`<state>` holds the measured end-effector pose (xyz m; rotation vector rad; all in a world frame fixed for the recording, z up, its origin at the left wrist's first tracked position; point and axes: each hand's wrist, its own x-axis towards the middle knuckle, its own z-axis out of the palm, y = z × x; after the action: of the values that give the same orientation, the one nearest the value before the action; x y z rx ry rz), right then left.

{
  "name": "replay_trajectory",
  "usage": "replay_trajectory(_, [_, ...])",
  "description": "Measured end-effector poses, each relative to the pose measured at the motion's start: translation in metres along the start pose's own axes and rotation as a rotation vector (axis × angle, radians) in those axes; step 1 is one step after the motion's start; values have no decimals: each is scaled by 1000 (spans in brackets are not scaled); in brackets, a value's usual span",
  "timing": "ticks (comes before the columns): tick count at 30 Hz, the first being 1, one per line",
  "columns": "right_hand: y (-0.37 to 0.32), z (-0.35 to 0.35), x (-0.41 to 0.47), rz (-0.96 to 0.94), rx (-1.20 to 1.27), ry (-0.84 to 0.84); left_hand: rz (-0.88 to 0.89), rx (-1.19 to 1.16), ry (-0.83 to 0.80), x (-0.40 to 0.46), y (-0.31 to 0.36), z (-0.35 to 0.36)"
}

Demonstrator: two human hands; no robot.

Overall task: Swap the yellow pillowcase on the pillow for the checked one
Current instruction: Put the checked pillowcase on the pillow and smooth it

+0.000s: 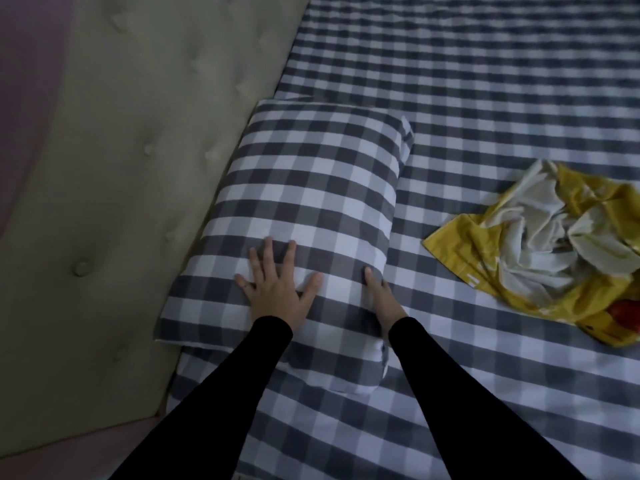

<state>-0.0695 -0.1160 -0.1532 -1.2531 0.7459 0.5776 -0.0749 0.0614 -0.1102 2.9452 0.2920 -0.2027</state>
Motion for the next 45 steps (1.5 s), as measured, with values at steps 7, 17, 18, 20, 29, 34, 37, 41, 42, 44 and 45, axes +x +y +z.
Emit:
replay_trajectory(7, [-56, 14, 10, -362, -207, 295, 114, 53, -21, 34, 18, -28])
replay_trajectory(17, [-149, 46, 94, -692, -1147, 122, 171, 190, -182, 180, 33, -51])
replay_trajectory(18, [-146, 43, 101, -648, -1090, 142, 123, 170, -218, 190, 22, -49])
replay_trajectory(20, [-140, 34, 111, -566, -942, 209, 45, 91, -243, 205, -1, -48])
replay_trajectory(29, [-235, 44, 167, -647, -884, 483, 240, 44, -96, 330, 22, -60])
replay_trajectory(34, [-273, 49, 217, -301, -439, 519, 291, 150, -188, 393, 88, -45])
replay_trajectory(37, [-282, 32, 234, -217, -241, 447, 367, 192, -251, 419, 108, -43])
replay_trajectory(41, [-290, 21, 242, -153, -192, 374, 326, 167, -422, 453, 125, -45])
replay_trajectory(42, [-291, 23, 243, -143, -160, 359, 306, 141, -470, 457, 129, -44])
replay_trajectory(44, [-293, 24, 245, -120, -65, 319, 276, 77, -527, 462, 136, -43])
replay_trajectory(45, [-294, 23, 245, -111, -20, 302, 264, 77, -540, 463, 138, -45])
